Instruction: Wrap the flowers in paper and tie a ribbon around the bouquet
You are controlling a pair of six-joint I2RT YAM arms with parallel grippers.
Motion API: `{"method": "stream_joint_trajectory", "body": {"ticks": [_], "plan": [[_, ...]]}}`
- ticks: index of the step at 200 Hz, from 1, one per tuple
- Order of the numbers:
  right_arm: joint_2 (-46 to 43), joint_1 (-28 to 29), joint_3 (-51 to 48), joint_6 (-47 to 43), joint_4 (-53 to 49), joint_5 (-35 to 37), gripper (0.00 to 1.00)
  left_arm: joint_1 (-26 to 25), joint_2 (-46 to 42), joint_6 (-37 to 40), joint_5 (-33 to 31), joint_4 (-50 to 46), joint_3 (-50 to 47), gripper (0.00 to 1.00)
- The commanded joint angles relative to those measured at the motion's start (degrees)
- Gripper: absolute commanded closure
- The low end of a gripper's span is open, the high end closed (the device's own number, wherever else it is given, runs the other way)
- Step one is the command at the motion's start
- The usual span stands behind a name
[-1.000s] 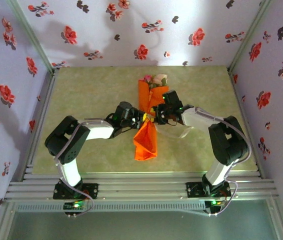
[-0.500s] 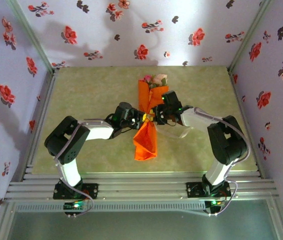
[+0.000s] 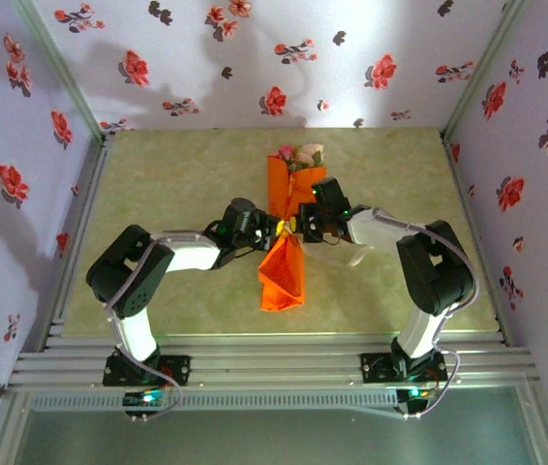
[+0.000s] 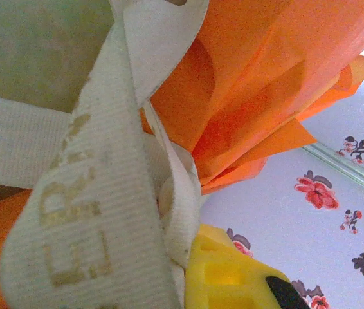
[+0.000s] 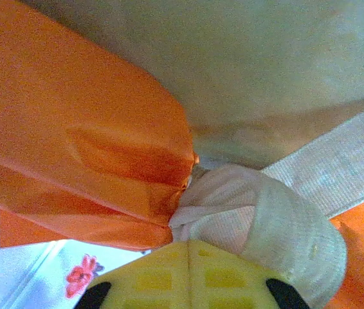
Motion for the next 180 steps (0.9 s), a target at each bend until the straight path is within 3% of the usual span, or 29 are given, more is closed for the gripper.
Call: {"method": "stream_joint_trajectory", "body": {"ticks": [1,59,88,132,154,180], "plan": [[-0.1,0.5,0.3,0.0,-0.6,2.2,1.0,-0.6,-1.7,-0.1,-0.9,0.3,-0.3,1.0],[-3.6,0.0,-0.5,-1.0,-1.3,5.5,1.0,-0.5,-3.2,0.4,-1.1,-1.9,-0.8,1.0],[-4.8,-0.3,-0.8,-1.4,-0.9,6.9,1.0,-0.5,-3.4,0.3,-1.0,-2.6,-0.7,0.86],[-5.3,-0.7,-0.8,-2.0,0.4,7.4,1.0,-0.4,-4.2,0.8,-0.9,-5.7,0.2,0.54],[-5.7,-1.0,-0.8,-2.5,0.1,7.4,1.0,-0.2,-5.5,1.0,-0.9,-8.4,0.9,0.49],[-6.1,-1.5,-1.1,-3.0,-0.3,7.3,1.0,0.1,-9.1,1.0,-1.4,-19.7,1.9,0.45]]}}
